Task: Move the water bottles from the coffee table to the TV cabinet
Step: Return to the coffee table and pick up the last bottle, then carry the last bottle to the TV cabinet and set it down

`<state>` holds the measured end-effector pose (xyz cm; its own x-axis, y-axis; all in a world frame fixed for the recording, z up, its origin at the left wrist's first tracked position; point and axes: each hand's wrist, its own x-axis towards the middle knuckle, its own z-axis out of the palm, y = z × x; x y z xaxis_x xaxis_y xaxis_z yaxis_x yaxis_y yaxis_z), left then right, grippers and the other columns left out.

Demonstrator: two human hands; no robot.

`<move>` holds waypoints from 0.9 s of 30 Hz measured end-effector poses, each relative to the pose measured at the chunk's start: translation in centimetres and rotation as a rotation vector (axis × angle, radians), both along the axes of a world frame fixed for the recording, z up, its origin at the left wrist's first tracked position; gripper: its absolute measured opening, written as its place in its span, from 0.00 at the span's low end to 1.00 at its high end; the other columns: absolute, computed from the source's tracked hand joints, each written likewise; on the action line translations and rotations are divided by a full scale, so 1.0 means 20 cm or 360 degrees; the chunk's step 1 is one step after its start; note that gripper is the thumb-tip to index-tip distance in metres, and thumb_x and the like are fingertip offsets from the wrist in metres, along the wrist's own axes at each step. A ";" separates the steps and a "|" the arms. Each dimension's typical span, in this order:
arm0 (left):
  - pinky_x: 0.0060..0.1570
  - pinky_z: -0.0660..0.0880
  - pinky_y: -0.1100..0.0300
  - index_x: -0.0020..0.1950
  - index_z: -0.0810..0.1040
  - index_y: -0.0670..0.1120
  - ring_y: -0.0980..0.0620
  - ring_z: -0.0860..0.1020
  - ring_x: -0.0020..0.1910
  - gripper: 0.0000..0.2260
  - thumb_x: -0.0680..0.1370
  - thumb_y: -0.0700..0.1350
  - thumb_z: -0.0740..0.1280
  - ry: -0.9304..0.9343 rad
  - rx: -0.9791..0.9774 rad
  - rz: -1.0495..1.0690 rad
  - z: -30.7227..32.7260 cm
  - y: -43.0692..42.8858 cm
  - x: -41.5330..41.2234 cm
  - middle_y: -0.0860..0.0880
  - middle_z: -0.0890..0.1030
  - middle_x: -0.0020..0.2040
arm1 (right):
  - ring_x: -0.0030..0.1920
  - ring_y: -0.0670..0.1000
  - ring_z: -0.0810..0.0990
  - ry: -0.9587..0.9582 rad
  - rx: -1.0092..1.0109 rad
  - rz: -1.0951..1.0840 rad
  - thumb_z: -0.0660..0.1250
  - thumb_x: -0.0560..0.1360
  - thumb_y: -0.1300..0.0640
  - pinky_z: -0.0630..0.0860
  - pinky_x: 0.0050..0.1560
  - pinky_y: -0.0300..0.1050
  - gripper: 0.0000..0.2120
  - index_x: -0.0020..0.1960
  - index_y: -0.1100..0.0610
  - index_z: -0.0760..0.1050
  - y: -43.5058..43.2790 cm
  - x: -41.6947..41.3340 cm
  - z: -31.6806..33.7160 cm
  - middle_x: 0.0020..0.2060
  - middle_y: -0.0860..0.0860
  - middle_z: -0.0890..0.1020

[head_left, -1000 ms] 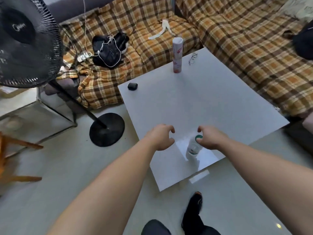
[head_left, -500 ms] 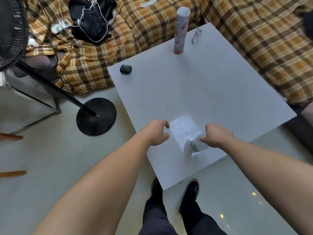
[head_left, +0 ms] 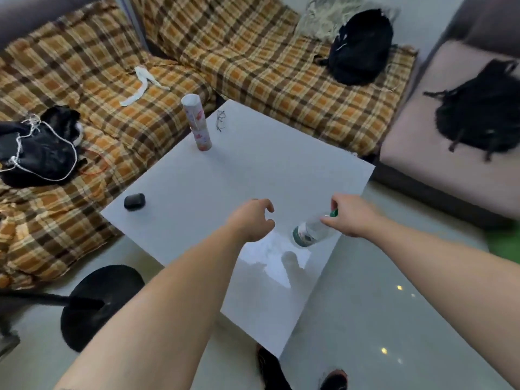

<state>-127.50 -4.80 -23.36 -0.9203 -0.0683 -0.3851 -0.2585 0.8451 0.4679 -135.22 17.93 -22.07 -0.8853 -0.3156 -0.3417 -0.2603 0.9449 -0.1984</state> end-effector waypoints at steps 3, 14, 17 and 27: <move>0.53 0.73 0.54 0.63 0.72 0.50 0.46 0.75 0.53 0.17 0.75 0.49 0.64 0.0043 -0.0001 -0.0269 0.05 0.26 -0.08 0.45 0.75 0.61 | 0.41 0.56 0.77 0.0081 -0.0087 -0.0229 0.67 0.69 0.44 0.76 0.44 0.53 0.13 0.38 0.50 0.65 0.21 0.09 0.06 0.40 0.51 0.78; 0.53 0.73 0.55 0.63 0.73 0.50 0.46 0.76 0.56 0.17 0.74 0.48 0.63 0.0194 0.0047 -0.1075 0.28 1.30 0.13 0.46 0.77 0.61 | 0.39 0.56 0.75 0.0409 0.0026 -0.1055 0.65 0.67 0.44 0.61 0.29 0.43 0.13 0.34 0.50 0.64 1.20 0.87 0.26 0.35 0.48 0.75; 0.51 0.73 0.55 0.63 0.73 0.51 0.47 0.76 0.55 0.17 0.74 0.49 0.63 0.0200 0.0027 -0.1290 0.31 1.52 0.34 0.47 0.76 0.61 | 0.38 0.55 0.73 0.0441 0.0084 -0.1236 0.65 0.66 0.43 0.57 0.28 0.42 0.14 0.34 0.49 0.63 1.41 1.21 0.32 0.33 0.47 0.72; 0.55 0.72 0.55 0.63 0.73 0.51 0.46 0.75 0.55 0.17 0.74 0.48 0.63 0.0297 0.0153 -0.2190 0.44 2.48 1.28 0.46 0.76 0.60 | 0.40 0.55 0.76 0.0399 -0.0037 -0.2010 0.67 0.65 0.45 0.75 0.39 0.49 0.12 0.36 0.50 0.67 1.93 2.61 0.45 0.36 0.50 0.76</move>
